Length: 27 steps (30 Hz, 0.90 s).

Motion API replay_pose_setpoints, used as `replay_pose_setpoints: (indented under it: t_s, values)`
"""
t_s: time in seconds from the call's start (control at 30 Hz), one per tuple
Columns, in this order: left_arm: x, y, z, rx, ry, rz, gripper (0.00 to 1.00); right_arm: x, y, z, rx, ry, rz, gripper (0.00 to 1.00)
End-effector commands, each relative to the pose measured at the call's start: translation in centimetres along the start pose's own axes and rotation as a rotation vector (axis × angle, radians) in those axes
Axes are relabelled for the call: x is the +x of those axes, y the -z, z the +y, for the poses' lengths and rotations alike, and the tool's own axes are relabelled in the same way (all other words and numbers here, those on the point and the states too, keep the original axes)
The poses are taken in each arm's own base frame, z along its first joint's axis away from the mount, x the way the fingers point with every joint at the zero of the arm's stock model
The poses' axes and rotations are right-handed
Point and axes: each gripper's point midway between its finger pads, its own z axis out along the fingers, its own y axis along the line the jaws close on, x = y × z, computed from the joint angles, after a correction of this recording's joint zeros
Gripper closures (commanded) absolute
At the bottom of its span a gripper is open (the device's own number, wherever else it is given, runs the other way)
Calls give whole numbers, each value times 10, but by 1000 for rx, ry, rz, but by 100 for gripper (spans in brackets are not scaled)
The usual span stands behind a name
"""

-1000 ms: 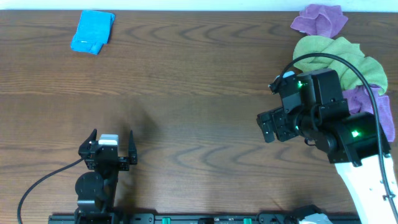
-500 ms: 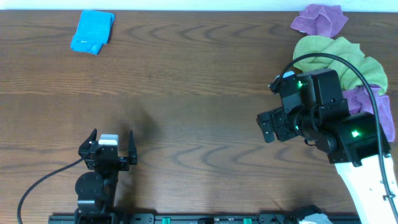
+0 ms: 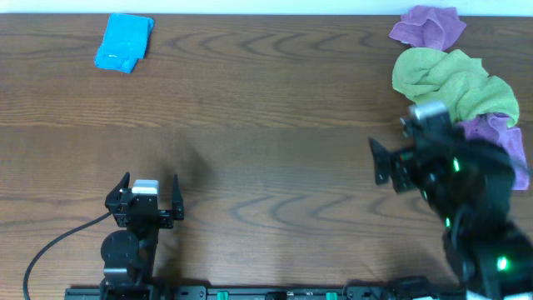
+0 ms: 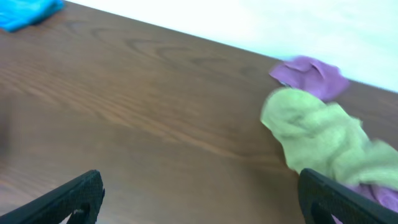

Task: Fold the cloth

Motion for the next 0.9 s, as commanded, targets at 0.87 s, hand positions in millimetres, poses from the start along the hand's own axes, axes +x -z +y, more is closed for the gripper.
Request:
replay_pose_setpoints:
  t_s: [0.87]
  values:
    - [15,-3,3,-19,16,35,5,174,-37,8,59,-12,-122,1]
